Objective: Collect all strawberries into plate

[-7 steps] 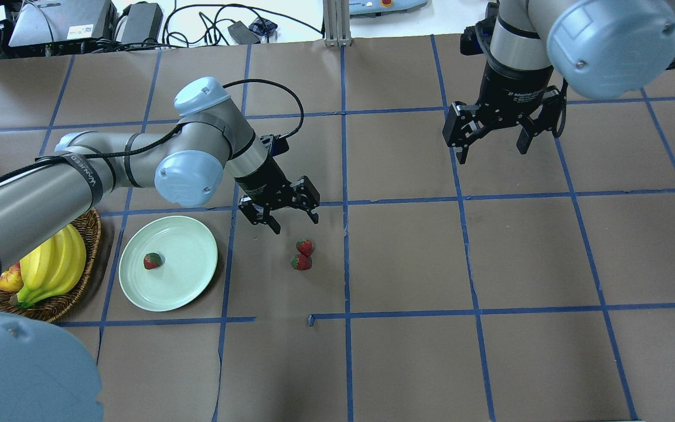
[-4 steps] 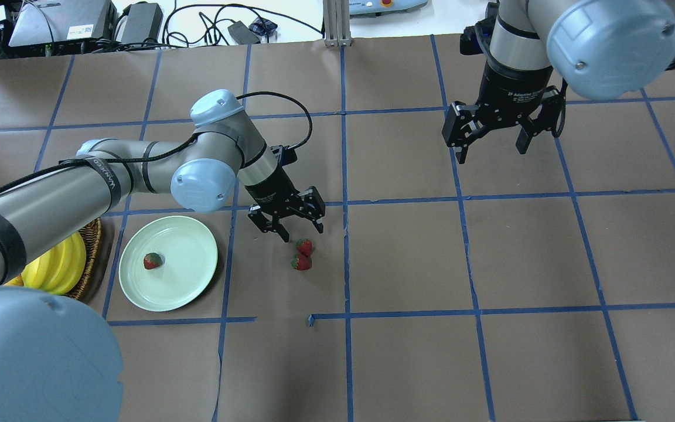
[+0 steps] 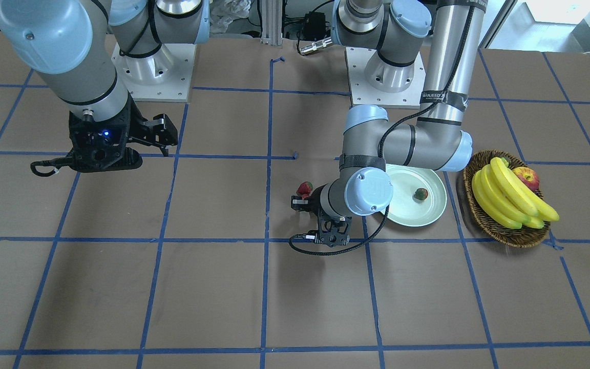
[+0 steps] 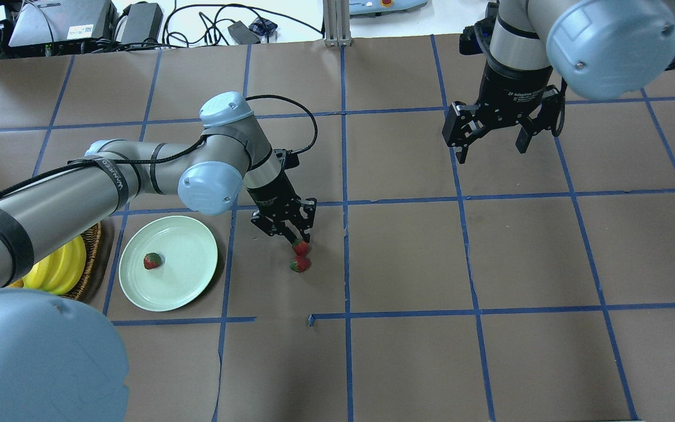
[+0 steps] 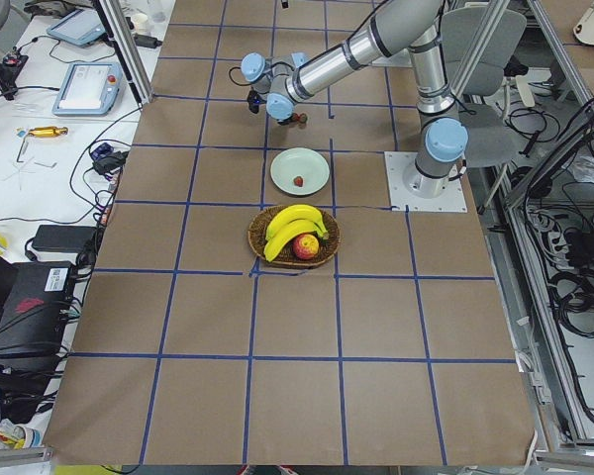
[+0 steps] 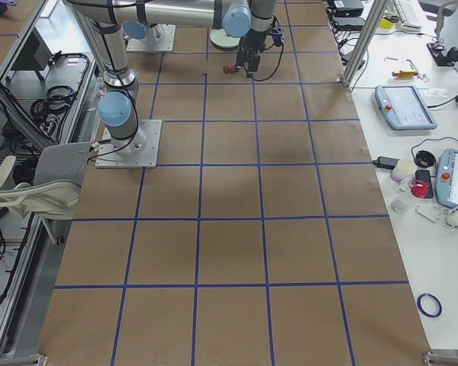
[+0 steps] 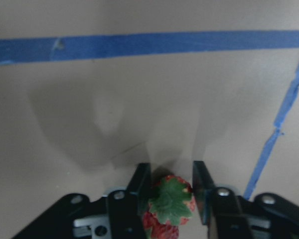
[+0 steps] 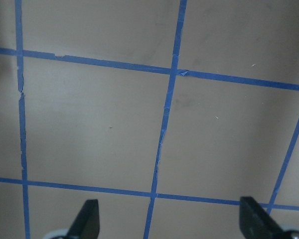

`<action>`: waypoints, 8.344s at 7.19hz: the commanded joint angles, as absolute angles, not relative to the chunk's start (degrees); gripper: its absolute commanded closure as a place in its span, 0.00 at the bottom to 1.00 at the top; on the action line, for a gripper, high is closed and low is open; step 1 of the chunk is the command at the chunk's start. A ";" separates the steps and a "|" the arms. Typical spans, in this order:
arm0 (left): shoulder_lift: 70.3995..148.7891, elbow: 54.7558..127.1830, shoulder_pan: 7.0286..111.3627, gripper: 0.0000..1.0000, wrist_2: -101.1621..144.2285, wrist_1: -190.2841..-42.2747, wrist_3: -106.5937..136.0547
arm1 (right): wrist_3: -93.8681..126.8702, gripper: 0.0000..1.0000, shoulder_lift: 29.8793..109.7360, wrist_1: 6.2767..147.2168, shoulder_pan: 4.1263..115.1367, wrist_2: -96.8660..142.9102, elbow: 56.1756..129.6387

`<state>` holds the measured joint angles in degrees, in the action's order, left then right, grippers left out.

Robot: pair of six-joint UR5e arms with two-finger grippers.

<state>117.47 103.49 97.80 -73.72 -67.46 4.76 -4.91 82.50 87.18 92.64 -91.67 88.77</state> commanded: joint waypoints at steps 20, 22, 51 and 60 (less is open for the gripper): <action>109.59 100.55 94.37 0.00 -90.45 -80.51 5.19 | -4.83 0.00 82.35 87.71 92.55 -91.67 89.30; 110.92 100.90 97.72 0.00 -84.06 -78.22 4.66 | -4.92 0.00 82.35 87.54 92.46 -91.76 89.30; 108.38 99.67 86.84 0.00 -103.19 -83.76 -27.69 | -5.45 0.00 83.23 83.42 89.83 -94.91 90.36; 94.76 93.17 88.95 0.00 -92.64 -85.69 -2.30 | -5.36 0.00 83.41 87.28 90.44 -93.96 86.92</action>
<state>96.52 93.31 89.01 -93.27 -85.22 -3.89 -5.36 83.39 87.13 90.18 -94.24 87.15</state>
